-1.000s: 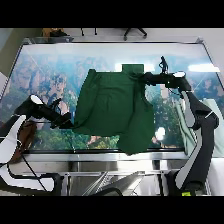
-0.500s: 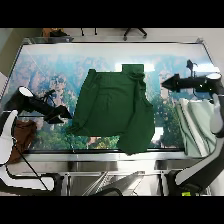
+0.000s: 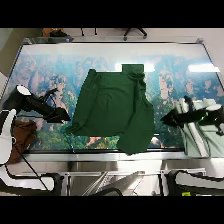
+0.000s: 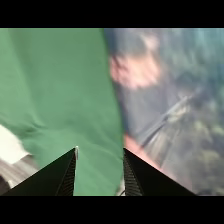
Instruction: Fold the shirts.
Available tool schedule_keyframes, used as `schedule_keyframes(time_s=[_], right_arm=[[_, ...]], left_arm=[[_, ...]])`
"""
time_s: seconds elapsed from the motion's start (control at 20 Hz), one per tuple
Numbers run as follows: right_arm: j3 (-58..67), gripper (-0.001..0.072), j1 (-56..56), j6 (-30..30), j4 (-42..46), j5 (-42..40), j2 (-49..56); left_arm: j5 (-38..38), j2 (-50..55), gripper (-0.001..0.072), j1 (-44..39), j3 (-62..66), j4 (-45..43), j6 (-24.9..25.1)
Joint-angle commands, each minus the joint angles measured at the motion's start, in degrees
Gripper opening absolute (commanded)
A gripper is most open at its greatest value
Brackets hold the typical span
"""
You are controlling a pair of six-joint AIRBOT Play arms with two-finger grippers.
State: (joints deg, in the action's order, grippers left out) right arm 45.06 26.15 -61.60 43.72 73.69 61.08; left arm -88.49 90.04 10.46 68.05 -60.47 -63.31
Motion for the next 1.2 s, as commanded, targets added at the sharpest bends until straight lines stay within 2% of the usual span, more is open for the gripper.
schedule_keyframes(time_s=[0.0,0.45,0.5,0.55,0.6,0.65,0.75,0.85,1.05,1.15], right_arm=[[-7.93,0.0348,-0.20,3.43,-1.75,-5.86,-1.57],[-7.93,0.0345,-11.47,4.28,-4.44,-12.44,4.98],[-7.93,0.0343,-12.07,5.07,-5.40,-12.55,5.03],[-7.89,0.0342,-12.31,5.07,-5.70,-12.90,4.96],[-7.87,0.0310,-12.28,5.07,-6.10,-12.81,4.96],[-7.87,0.0133,-12.20,5.07,-6.51,-12.52,4.90],[-7.39,0.0016,-12.22,5.90,-8.13,-10.69,4.83],[-5.18,0.0017,-12.15,9.11,-14.01,-6.64,3.63],[14.97,0.0017,-11.78,10.08,-26.97,-3.93,-5.62],[30.47,0.0017,-11.61,11.15,-34.49,-4.90,-9.68]], left_arm=[[3.80,0.04,0.0690,-1.01,-3.21,-0.48,3.21],[11.61,0.11,0.0688,-4.24,-8.90,-3.04,5.25],[11.41,0.11,0.0580,-4.94,-8.90,-3.08,5.44],[10.62,0.13,0.0352,-5.44,-8.90,-3.19,5.99],[9.25,0.11,0.0070,-5.73,-8.90,-3.23,7.23],[7.54,0.11,0.0018,-6.16,-8.90,-2.99,8.22],[6.03,0.09,0.0017,-6.25,-8.57,-2.49,8.20],[4.22,-0.52,0.0014,-6.05,-6.23,0.92,7.93],[-1.86,-9.81,0.0014,-4.81,6.16,21.79,7.74],[-0.72,-17.03,0.0014,-2.82,17.27,37.48,6.16]])
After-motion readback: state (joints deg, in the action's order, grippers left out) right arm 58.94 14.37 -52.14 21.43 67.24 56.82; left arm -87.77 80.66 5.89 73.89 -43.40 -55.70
